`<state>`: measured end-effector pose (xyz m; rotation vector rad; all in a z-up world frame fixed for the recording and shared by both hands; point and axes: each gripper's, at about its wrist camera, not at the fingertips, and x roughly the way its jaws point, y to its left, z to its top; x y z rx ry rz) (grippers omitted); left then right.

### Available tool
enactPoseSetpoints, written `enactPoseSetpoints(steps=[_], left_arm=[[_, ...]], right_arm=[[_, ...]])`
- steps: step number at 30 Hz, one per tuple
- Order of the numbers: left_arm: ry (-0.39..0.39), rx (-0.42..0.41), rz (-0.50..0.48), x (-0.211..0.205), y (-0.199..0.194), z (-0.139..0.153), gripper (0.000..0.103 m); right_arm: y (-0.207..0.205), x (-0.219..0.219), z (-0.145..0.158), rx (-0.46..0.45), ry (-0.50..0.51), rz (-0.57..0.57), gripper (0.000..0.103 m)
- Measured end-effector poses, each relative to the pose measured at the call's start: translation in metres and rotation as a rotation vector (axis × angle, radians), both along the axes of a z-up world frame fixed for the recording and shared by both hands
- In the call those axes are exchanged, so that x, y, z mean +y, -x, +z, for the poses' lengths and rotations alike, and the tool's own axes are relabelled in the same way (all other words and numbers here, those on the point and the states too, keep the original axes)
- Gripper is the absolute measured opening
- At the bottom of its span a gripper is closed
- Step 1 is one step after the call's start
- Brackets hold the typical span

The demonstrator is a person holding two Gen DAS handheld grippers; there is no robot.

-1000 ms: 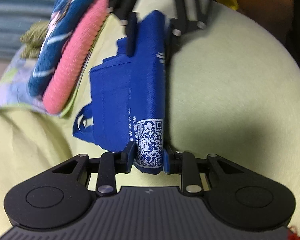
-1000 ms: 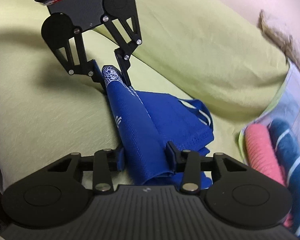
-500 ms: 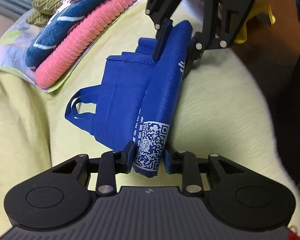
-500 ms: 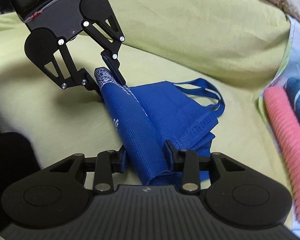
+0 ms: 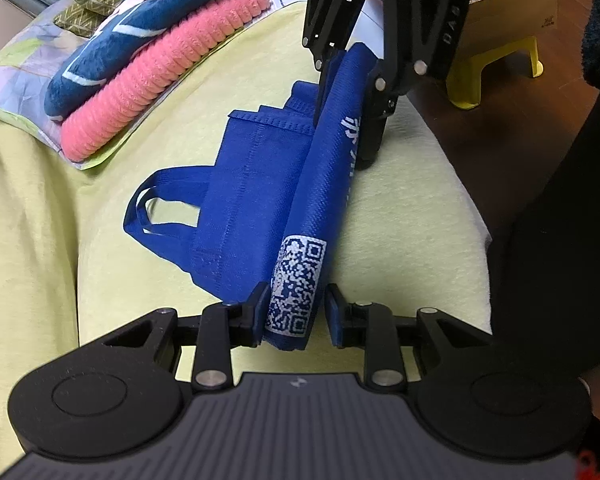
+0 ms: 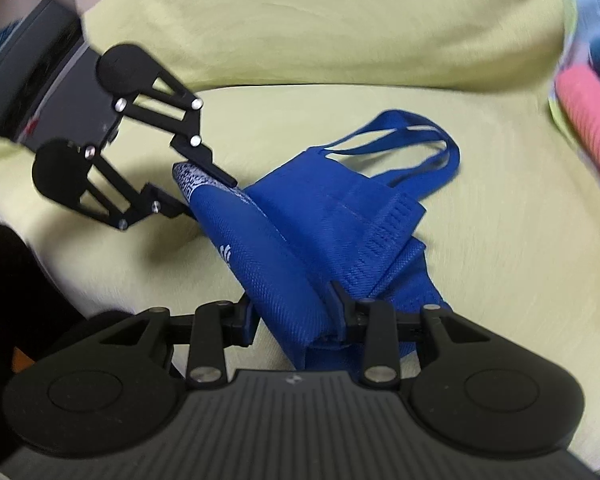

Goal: Fold shopping bag

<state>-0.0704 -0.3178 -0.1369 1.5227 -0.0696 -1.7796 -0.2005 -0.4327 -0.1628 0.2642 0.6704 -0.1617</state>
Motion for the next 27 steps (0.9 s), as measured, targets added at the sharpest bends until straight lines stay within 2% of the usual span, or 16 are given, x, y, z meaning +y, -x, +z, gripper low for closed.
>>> enactPoseSetpoints(steps=[6,20,27], left_arm=[[-0.01,0.0,-0.006,-0.005,-0.002,0.0,0.034],[-0.043,0.013,-0.008,-0.02,-0.006,-0.001,0.034],[-0.05,0.031,-0.001,-0.027,-0.009,0.0,0.035]], right_arm=[[-0.007,-0.017,-0.001,0.001,-0.074,0.005,0.032],[-0.008,-0.028,0.004,0.001,-0.161,0.009,0.032],[-0.004,-0.038,0.005,-0.008,-0.258,-0.027,0.031]])
